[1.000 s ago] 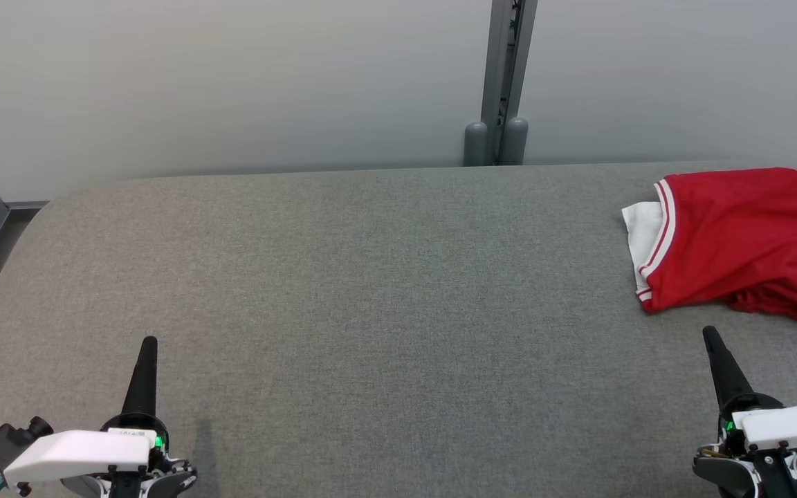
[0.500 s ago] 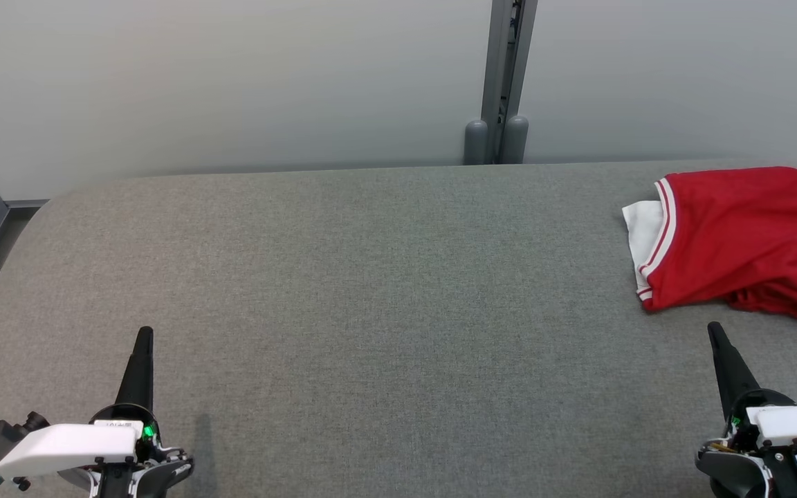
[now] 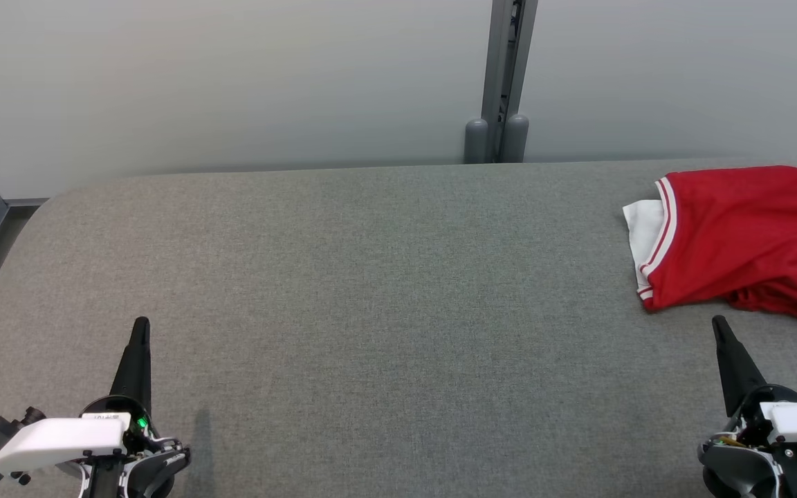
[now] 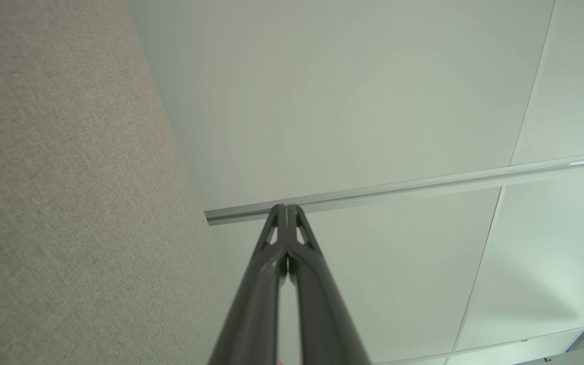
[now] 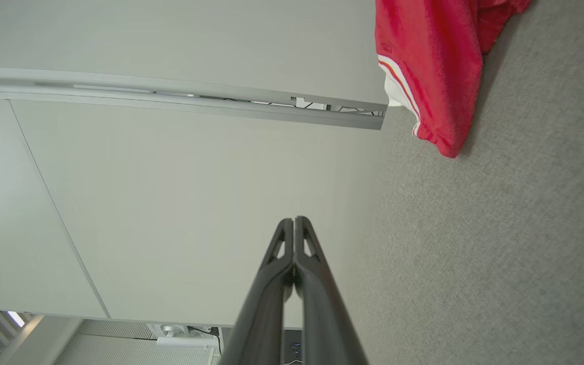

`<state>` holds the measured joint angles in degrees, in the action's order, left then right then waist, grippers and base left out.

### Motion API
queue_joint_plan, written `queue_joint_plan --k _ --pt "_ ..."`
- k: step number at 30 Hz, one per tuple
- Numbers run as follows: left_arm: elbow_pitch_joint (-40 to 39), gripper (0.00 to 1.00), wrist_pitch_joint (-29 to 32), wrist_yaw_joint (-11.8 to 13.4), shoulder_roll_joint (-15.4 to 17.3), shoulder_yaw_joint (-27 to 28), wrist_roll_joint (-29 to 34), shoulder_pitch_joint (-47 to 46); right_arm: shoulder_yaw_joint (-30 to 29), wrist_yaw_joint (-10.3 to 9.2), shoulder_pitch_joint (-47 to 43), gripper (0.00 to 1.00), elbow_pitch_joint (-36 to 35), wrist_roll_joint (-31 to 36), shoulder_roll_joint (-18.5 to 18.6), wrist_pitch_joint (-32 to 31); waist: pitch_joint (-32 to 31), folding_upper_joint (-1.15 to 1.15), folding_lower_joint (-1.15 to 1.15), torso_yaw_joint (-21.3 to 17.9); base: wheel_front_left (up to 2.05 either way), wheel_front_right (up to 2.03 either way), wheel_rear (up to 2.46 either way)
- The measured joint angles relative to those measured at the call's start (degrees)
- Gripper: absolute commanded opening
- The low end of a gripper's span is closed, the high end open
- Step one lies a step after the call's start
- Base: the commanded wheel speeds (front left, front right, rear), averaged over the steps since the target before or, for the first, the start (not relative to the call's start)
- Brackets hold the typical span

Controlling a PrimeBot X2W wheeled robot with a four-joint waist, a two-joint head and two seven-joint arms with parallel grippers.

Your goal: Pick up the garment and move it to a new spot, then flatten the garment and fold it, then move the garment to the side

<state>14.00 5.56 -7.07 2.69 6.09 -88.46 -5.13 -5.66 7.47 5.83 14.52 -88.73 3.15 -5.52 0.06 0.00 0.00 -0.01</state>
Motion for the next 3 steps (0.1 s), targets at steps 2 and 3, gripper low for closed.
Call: queue_joint_plan --k 2,3 --pt "0.0 0.00 0.3 0.0 0.0 0.1 -0.6 -0.1 -0.2 0.01 0.1 0.00 -0.1 -0.6 -0.1 -0.1 0.0 0.00 0.00 0.0 0.00 0.00 0.00" --pt "0.0 0.00 0.3 0.0 0.0 0.1 -1.0 -0.1 -0.3 0.01 0.1 0.00 -0.1 -1.0 -0.1 -0.2 0.0 0.00 0.00 0.0 0.00 0.00 0.00"
